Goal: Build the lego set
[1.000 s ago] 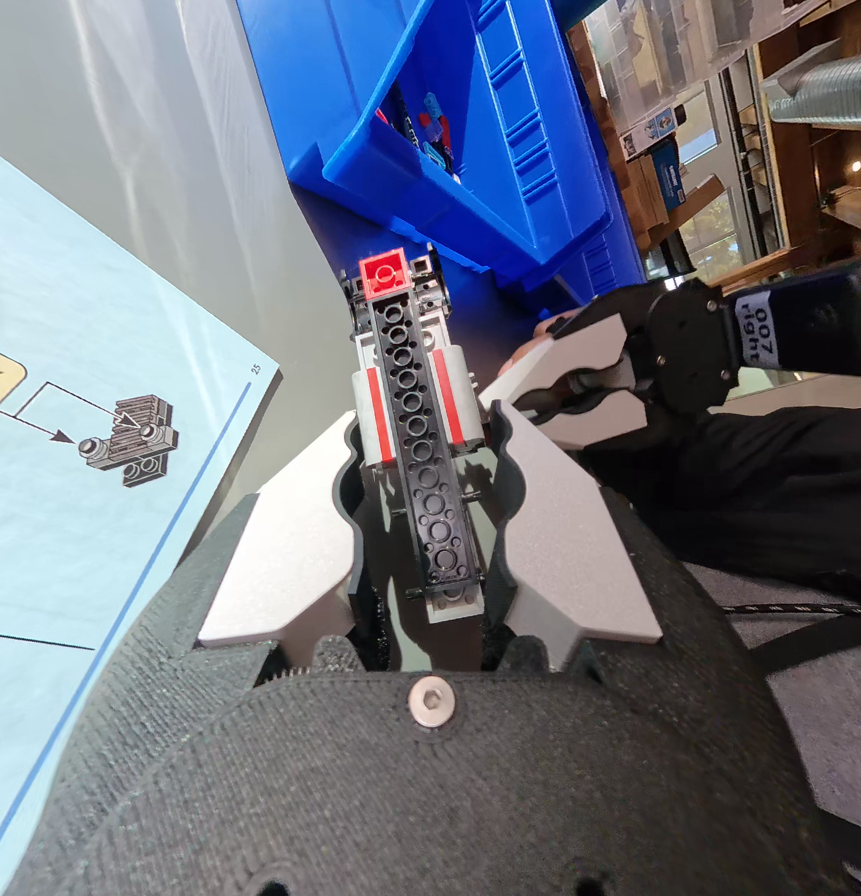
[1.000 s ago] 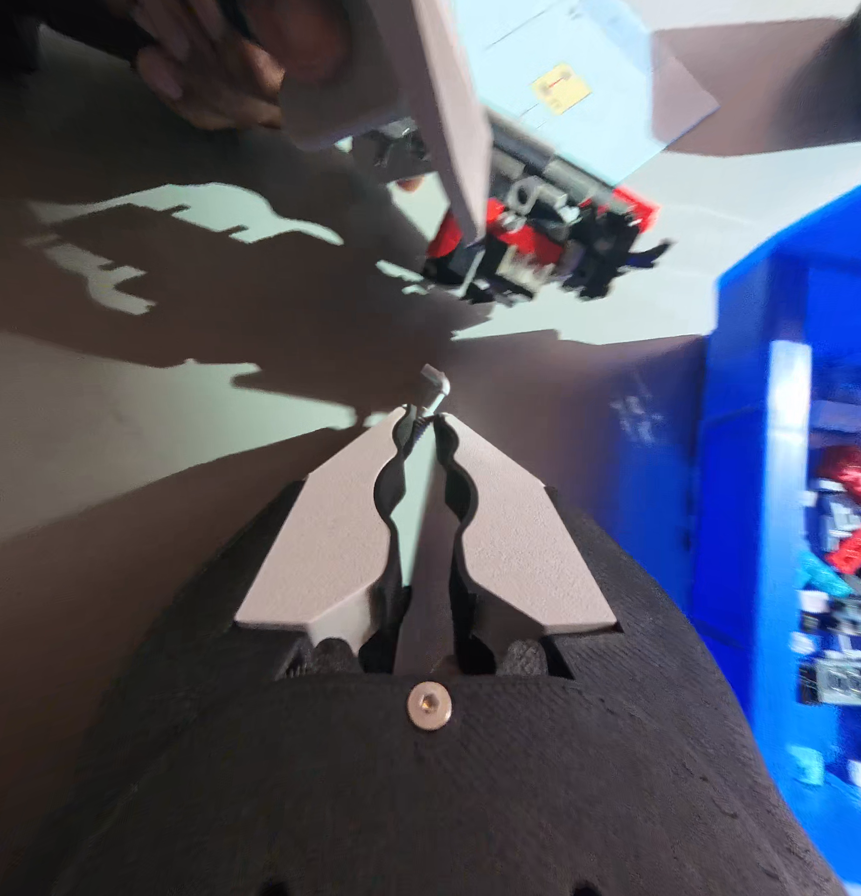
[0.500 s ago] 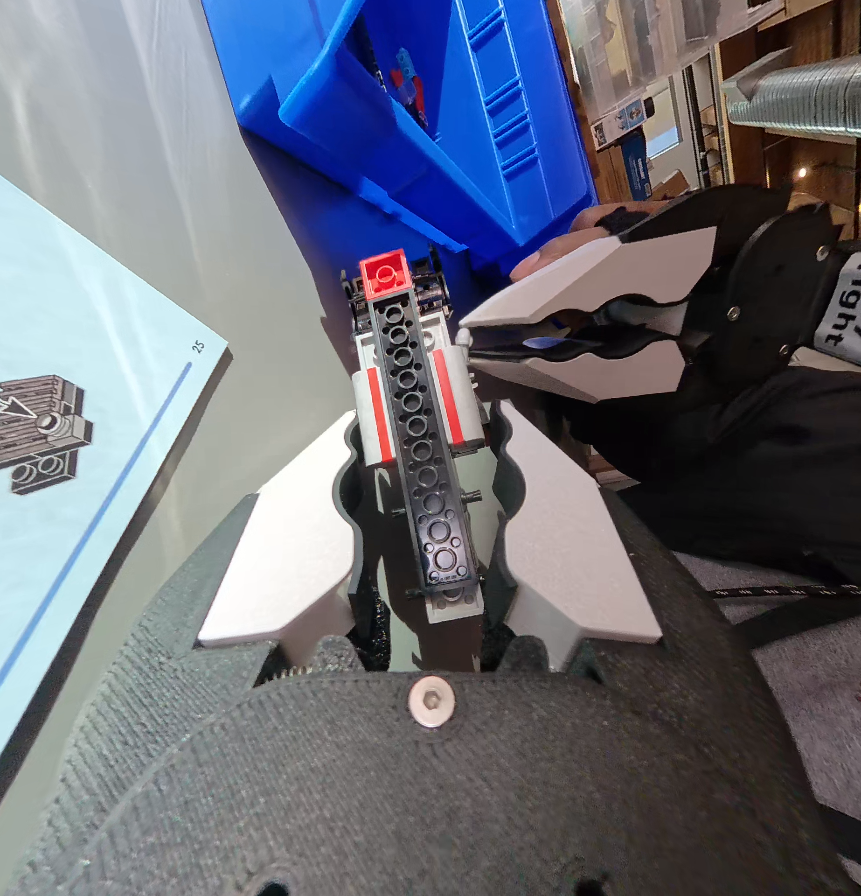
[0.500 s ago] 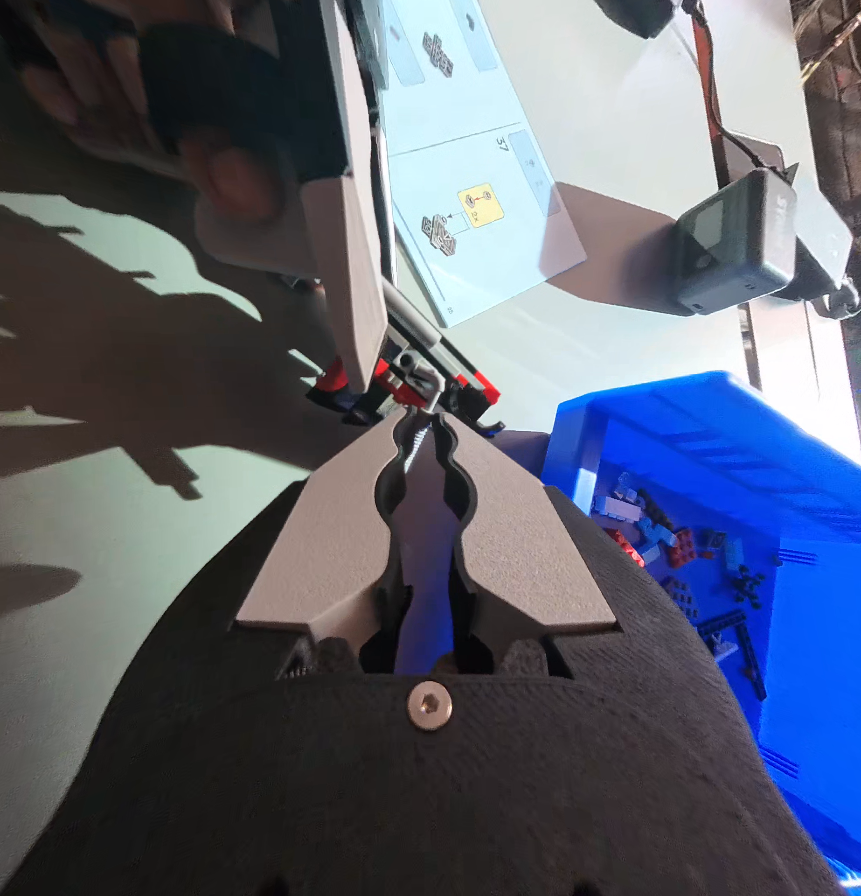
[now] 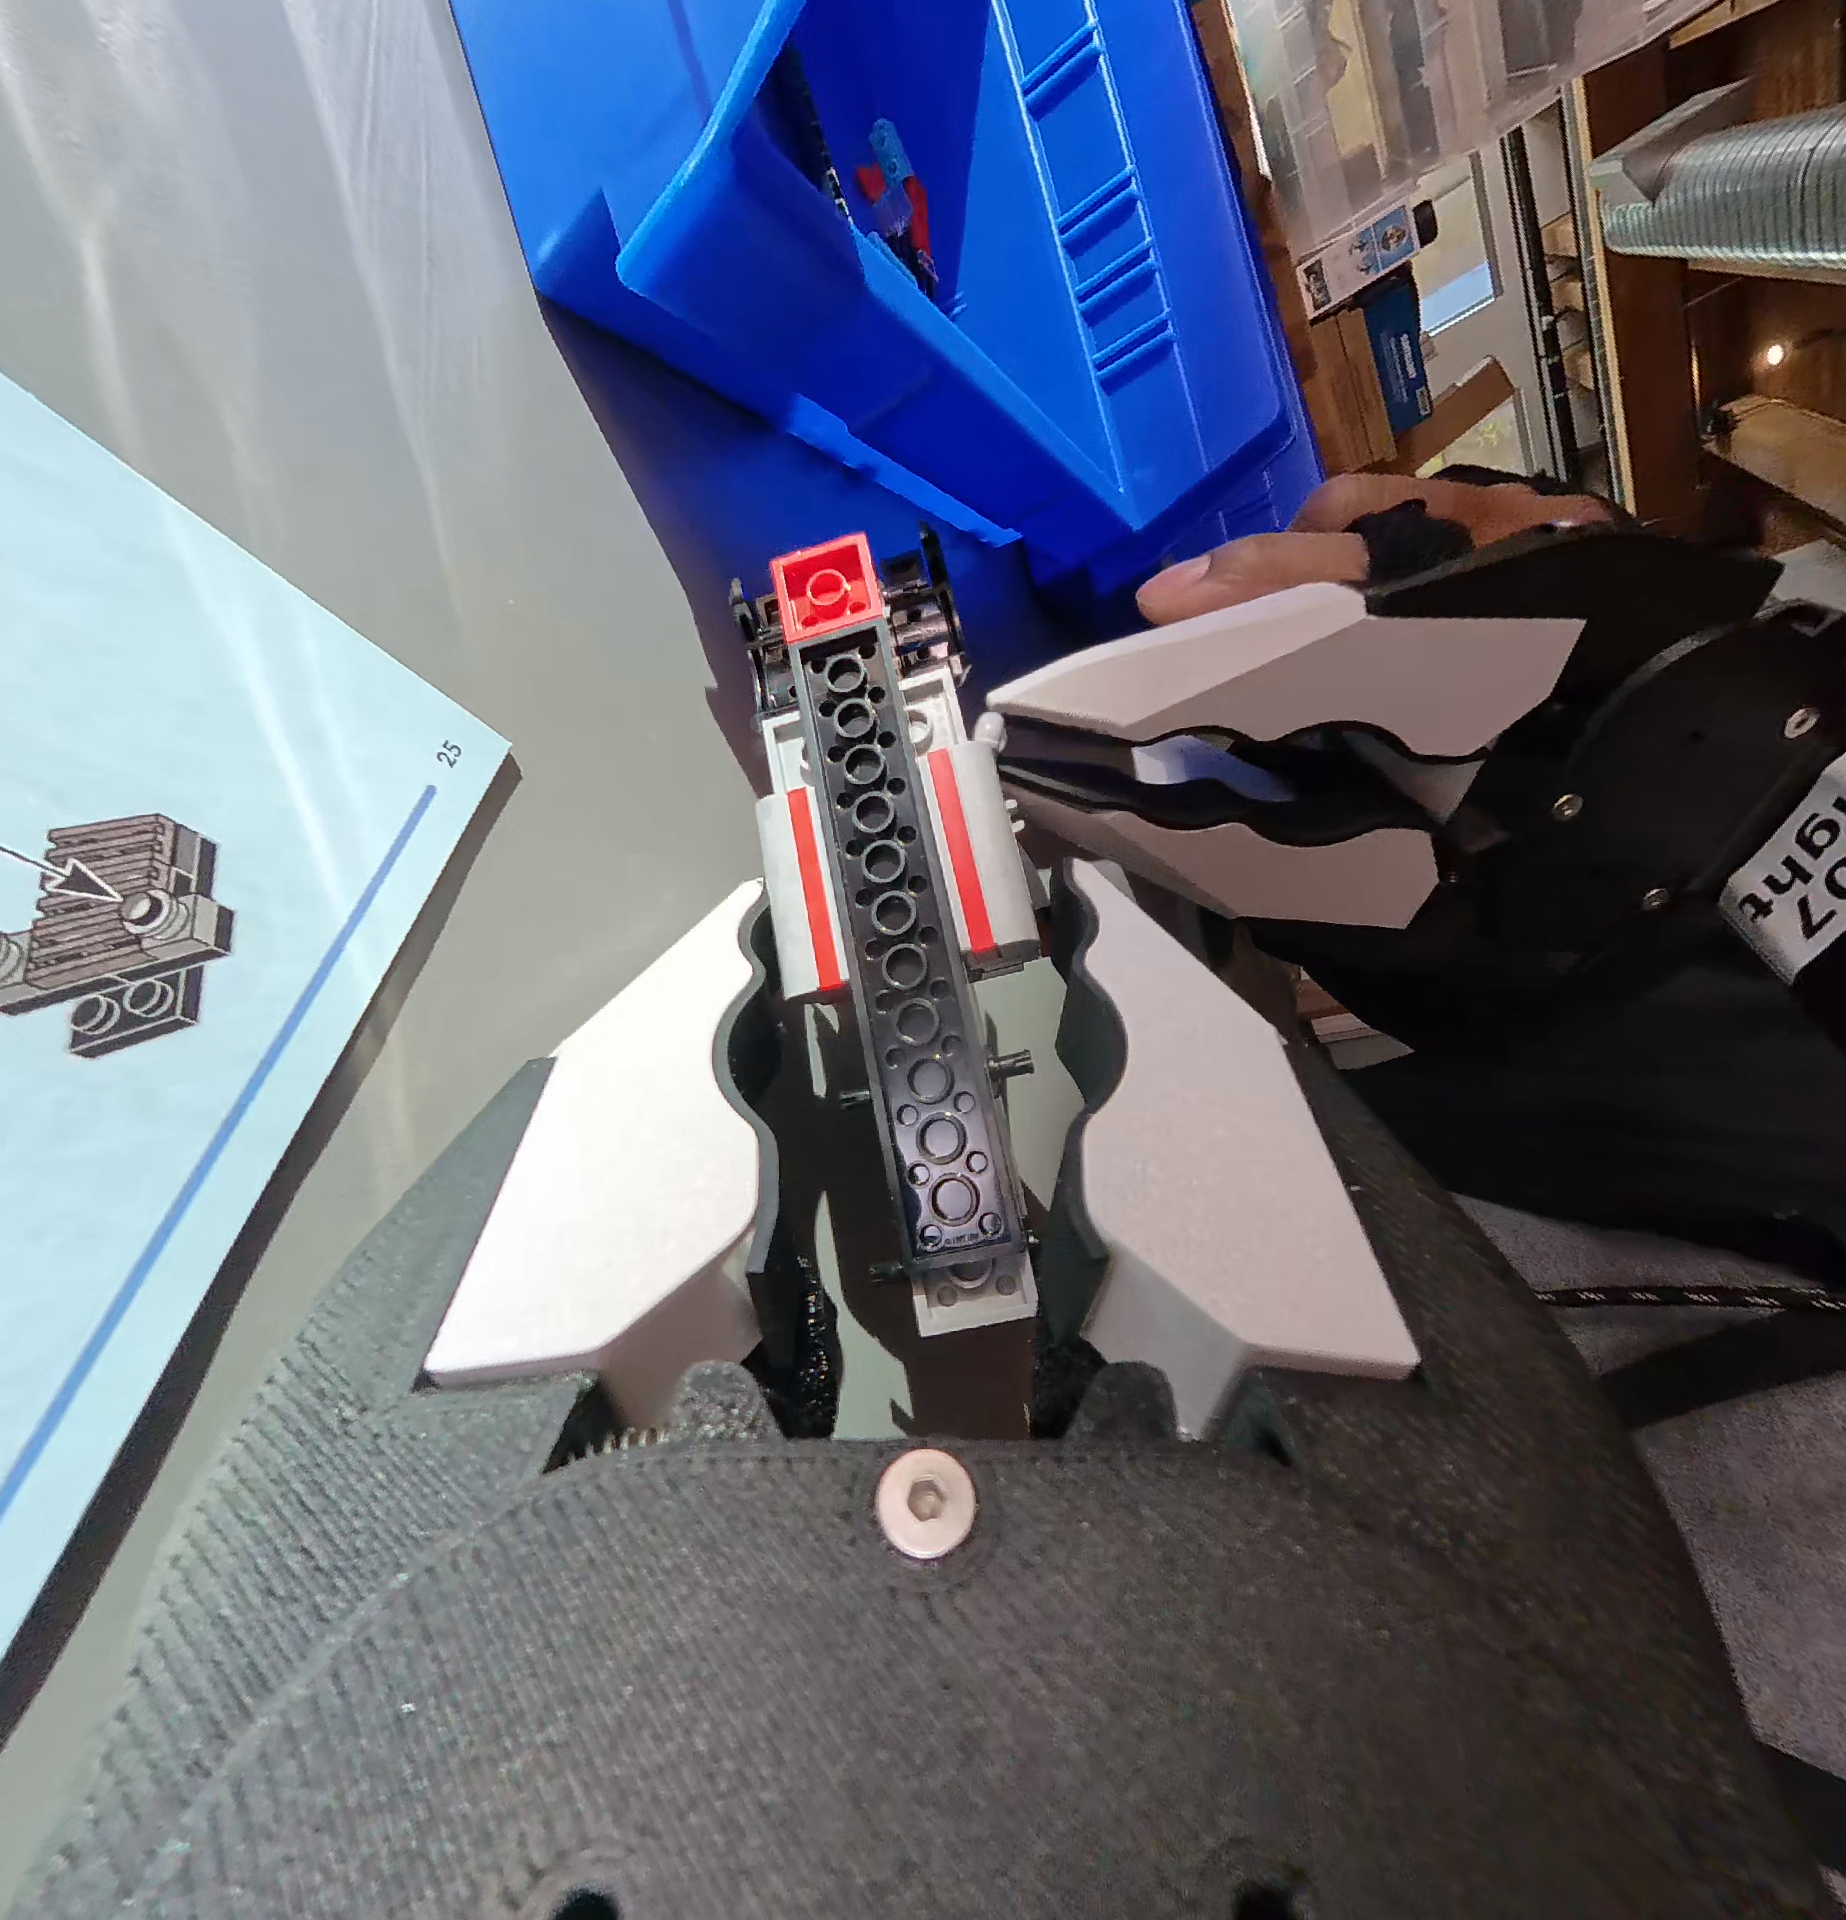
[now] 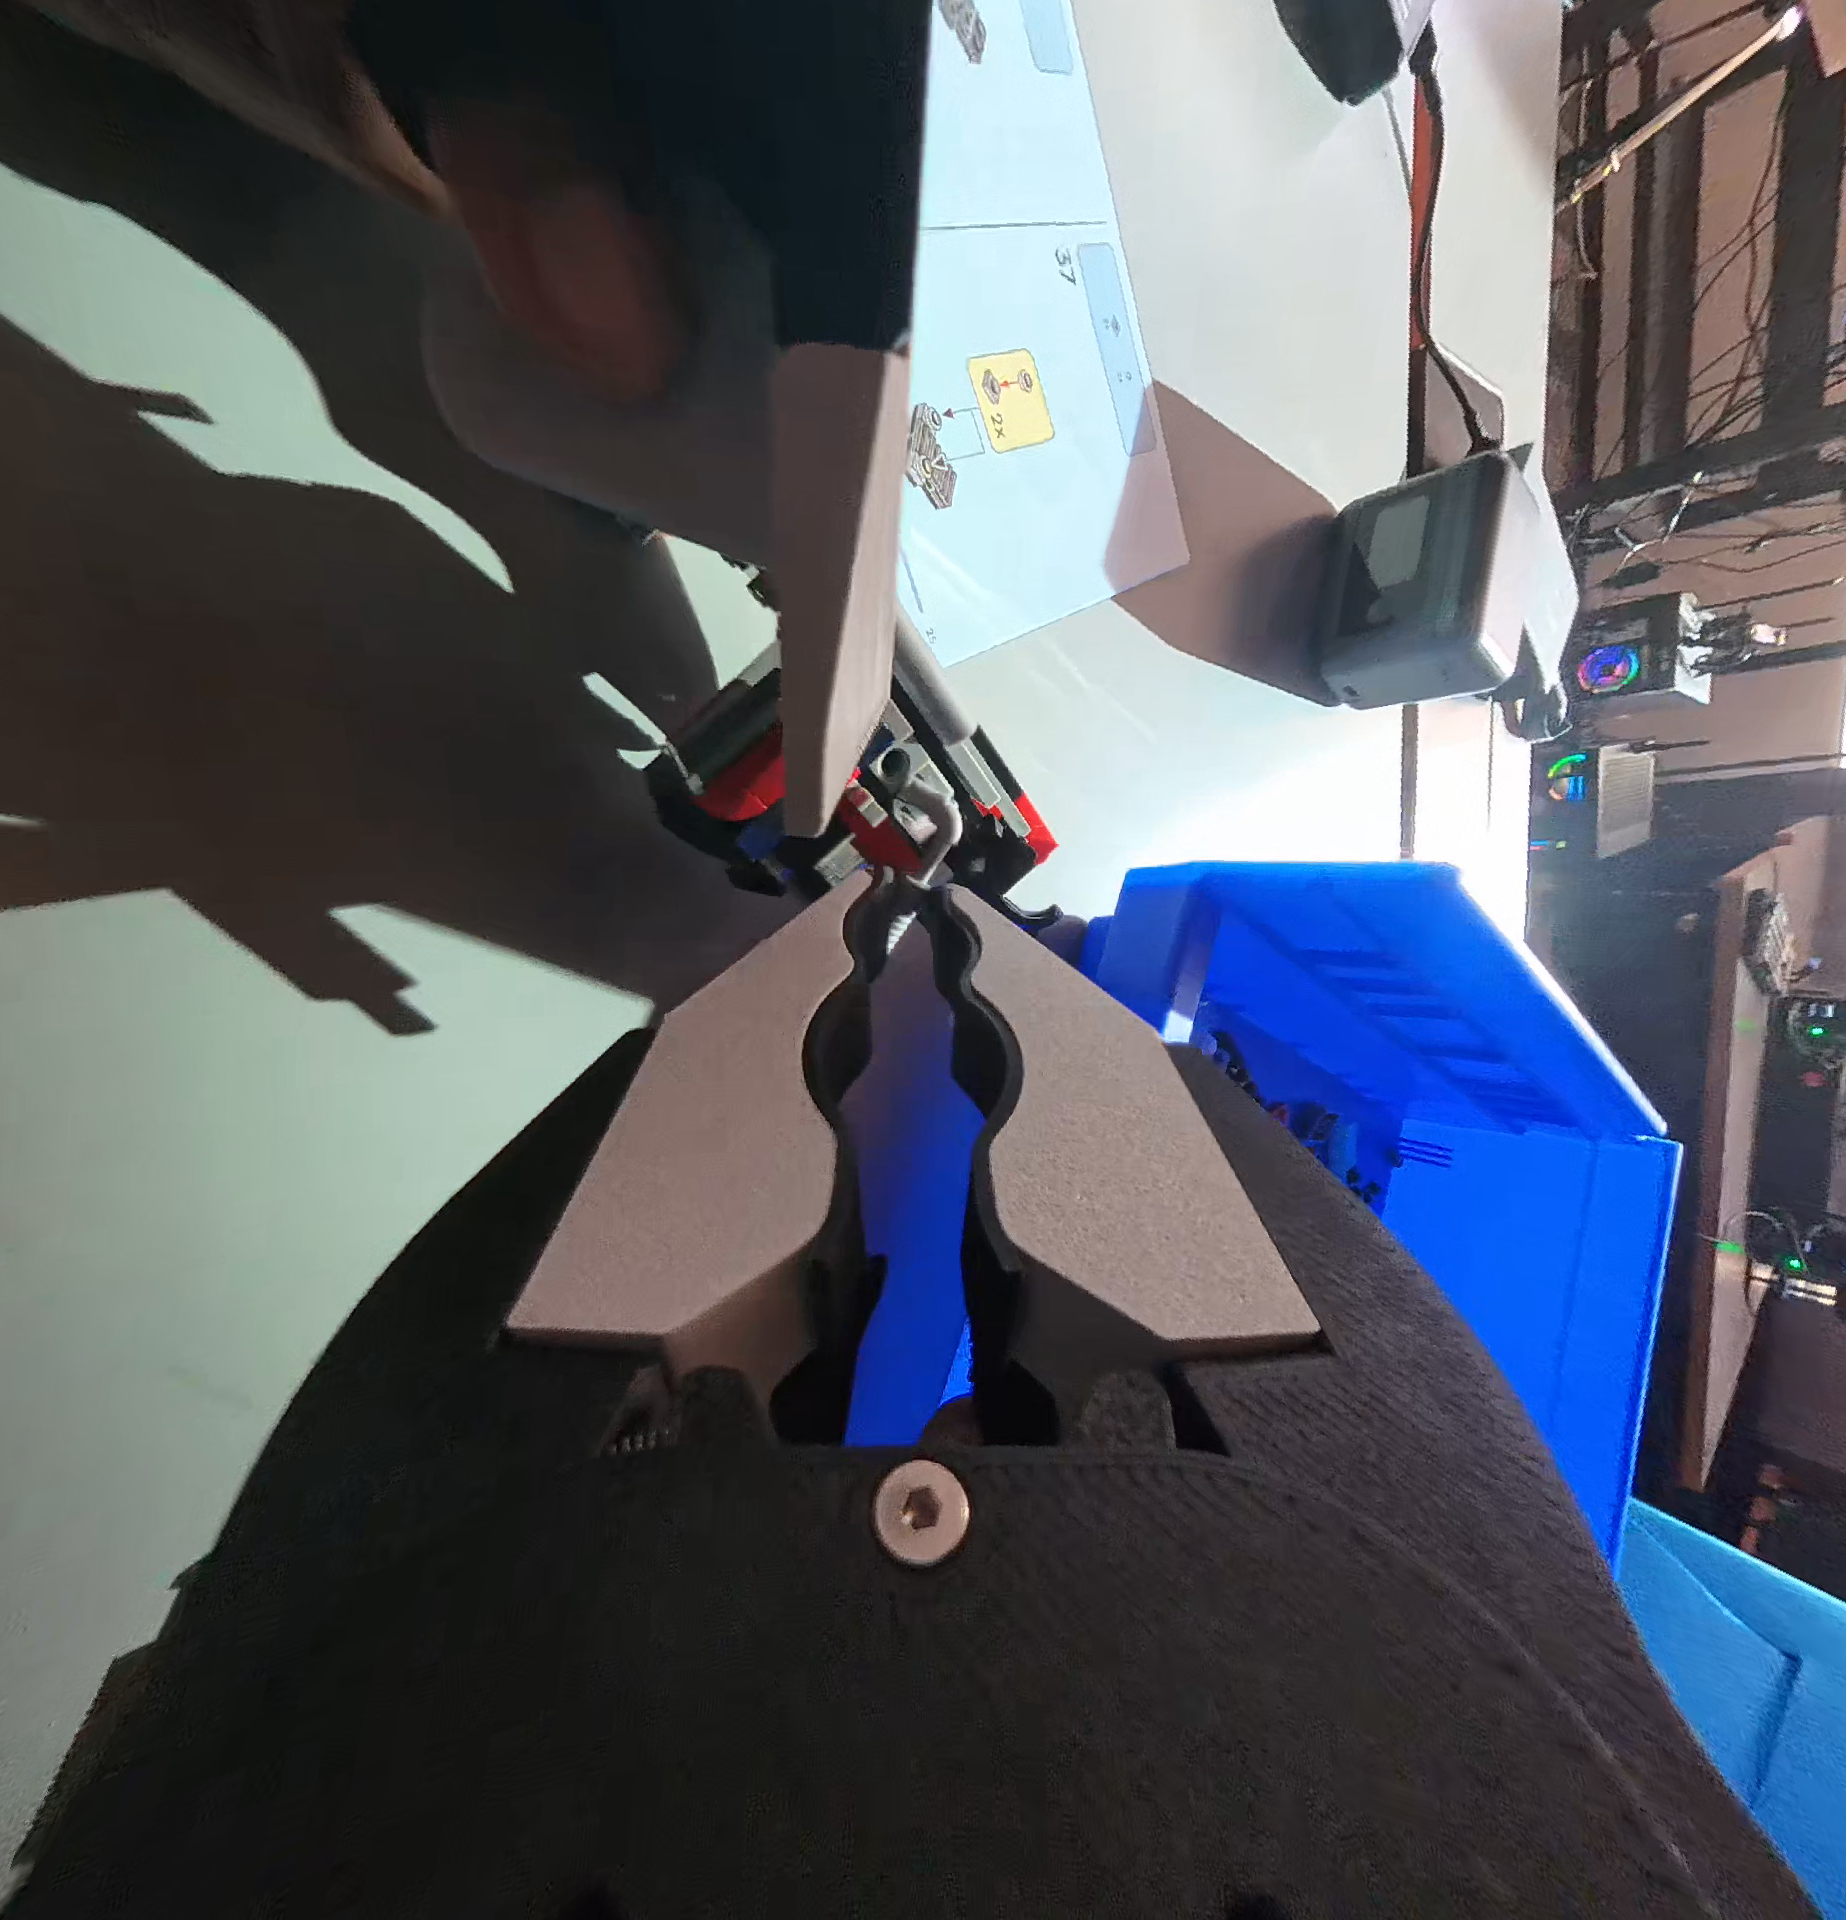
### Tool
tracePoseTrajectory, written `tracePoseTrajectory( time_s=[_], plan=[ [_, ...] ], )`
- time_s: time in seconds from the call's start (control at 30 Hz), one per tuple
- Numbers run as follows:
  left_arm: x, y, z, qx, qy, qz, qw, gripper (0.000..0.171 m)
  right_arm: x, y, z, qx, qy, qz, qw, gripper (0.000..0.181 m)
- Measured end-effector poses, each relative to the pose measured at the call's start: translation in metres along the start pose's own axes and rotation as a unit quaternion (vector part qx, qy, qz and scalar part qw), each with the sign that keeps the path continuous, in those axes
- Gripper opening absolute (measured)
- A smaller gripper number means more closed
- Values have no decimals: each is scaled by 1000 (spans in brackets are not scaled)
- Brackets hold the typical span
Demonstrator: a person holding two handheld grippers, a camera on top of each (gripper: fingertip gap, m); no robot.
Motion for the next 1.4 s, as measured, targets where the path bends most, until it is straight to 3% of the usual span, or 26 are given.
tracePoseTrajectory(
  time_s=[0.53,1.1,1.23,1.4],
  plan=[
    [2,-4,-3,-9,4,-5,1000,52,-14,-3,0,-73,103,-56,990,8],
    [3,-4,-3,-11,0,-1,1000,52,-13,-4,0,-97,90,-56,990,1],
    [3,-4,-4,-12,0,-1,1000,52,-33,-12,9,-97,148,-51,983,6],
    [3,-6,-4,-15,-1,-1,1000,52,-36,-26,43,-66,292,-57,952,19]
  ],
)
Point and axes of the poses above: each gripper's, where its closed fingertips meet, y out along the fingers, z out of its underside, x = y × z across the jaws, the point moved 8 cm from there along -y, back along the fingers, and after that the axes turned 13 degrees about z, right-handed, at the moved point
